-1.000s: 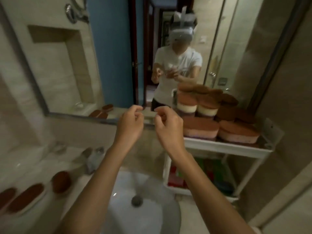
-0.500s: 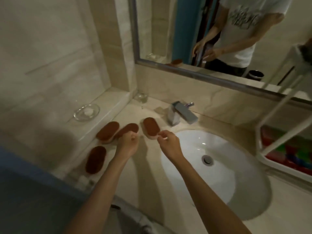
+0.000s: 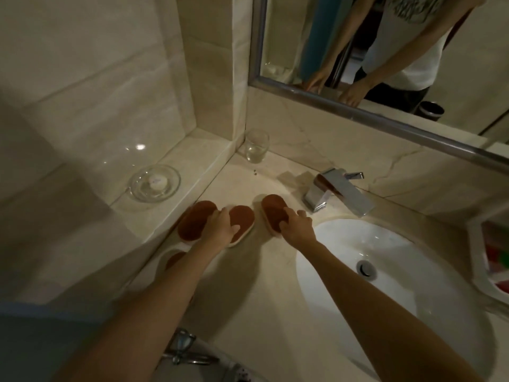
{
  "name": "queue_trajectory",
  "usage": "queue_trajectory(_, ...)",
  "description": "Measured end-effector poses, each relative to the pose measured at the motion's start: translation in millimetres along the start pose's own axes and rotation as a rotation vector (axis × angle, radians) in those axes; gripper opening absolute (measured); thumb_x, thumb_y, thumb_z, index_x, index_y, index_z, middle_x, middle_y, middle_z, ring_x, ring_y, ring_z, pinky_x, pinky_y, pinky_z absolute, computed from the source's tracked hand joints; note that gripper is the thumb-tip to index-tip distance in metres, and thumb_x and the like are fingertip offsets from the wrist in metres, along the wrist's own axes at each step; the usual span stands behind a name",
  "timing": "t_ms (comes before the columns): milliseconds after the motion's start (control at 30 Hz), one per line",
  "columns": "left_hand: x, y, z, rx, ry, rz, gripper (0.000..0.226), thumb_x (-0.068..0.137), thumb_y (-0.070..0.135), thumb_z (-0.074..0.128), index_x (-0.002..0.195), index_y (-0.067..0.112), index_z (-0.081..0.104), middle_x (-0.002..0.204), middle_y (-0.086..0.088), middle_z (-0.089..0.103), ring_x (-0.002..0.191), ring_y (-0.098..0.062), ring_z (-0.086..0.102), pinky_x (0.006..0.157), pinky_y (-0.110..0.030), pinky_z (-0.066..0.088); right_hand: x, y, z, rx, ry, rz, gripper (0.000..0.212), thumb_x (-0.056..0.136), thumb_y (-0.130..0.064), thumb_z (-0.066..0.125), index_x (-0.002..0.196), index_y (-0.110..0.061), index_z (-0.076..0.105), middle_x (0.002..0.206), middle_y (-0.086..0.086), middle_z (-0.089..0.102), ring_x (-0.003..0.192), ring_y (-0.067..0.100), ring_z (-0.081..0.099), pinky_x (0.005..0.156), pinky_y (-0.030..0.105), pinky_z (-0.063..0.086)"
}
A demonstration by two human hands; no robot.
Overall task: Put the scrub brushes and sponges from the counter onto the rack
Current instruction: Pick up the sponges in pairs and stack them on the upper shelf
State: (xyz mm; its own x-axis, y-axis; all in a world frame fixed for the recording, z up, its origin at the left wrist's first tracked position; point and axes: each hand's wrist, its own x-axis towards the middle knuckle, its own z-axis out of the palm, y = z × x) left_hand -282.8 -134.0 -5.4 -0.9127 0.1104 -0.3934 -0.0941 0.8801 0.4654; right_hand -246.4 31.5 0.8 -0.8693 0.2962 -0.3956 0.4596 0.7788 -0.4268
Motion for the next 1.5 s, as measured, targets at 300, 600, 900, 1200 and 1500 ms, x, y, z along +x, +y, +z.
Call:
queue_trajectory(300, 14.0, 2.4, 23.5, 0.338, 0.110, 0.062, 0.075, 0.082, 0.041, 0.064, 0.139, 0.007, 0.031, 0.140, -0.015, 0.034, 0.128, -0.030, 0.033, 0.107, -0.038, 0.032, 31.3, 2.3, 14.8, 0.021, 0.035, 0.110, 0.059, 0.077, -0.021, 0.071, 0.125, -0.005, 0.040, 0.127, 0.015, 0.047, 0.116, 0.032, 0.050, 0.099, 0.045, 0.047)
queue_trajectory(600, -8.6, 17.3, 38.7, -0.111, 0.284, 0.079, 0.056, 0.084, 0.012, 0.065, 0.132, 0.008, 0.036, 0.131, -0.014, 0.049, 0.123, -0.029, 0.049, 0.103, -0.037, 0.043, 15.2, 21.8, 6.6, 0.030, 0.029, 0.106, 0.057, 0.077, -0.029, 0.072, 0.122, -0.005, 0.047, 0.124, 0.014, 0.050, 0.111, 0.028, 0.053, 0.096, 0.037, 0.049)
queue_trajectory(900, -49.3, 97.2, -2.1, -0.351, 0.411, 0.114, 0.039, 0.084, 0.009, 0.060, 0.121, 0.009, 0.047, 0.127, -0.011, 0.044, 0.112, -0.027, 0.054, 0.085, -0.027, 0.042, -43.6, 36.4, -71.7, 0.178, 0.311, -0.013, 0.042, 0.076, -0.025, 0.072, 0.107, -0.004, 0.051, 0.116, 0.014, 0.052, 0.094, 0.029, 0.059, 0.079, 0.033, 0.049)
queue_trajectory(1200, -140.6, 250.4, -29.3, -0.681, 0.438, 0.478, 0.043, 0.084, 0.013, 0.064, 0.123, 0.012, 0.046, 0.126, -0.008, 0.051, 0.114, -0.023, 0.053, 0.086, -0.025, 0.041, -149.3, 90.8, -198.9, 0.428, 0.739, -0.125, 0.039, 0.079, -0.028, 0.071, 0.107, -0.015, 0.048, 0.094, -0.003, 0.053, 0.087, 0.015, 0.058, 0.076, 0.030, 0.053)
queue_trajectory(1500, -236.9, 415.1, 6.1, -0.742, 0.253, 0.851, 0.046, 0.087, 0.016, 0.061, 0.128, 0.011, 0.039, 0.124, -0.006, 0.051, 0.109, -0.018, 0.054, 0.085, -0.026, 0.045, -239.5, 204.1, -320.2, 0.441, 1.079, -0.044, 0.042, 0.080, -0.031, 0.070, 0.112, -0.010, 0.052, 0.094, -0.002, 0.056, 0.089, 0.017, 0.058, 0.066, 0.021, 0.046)
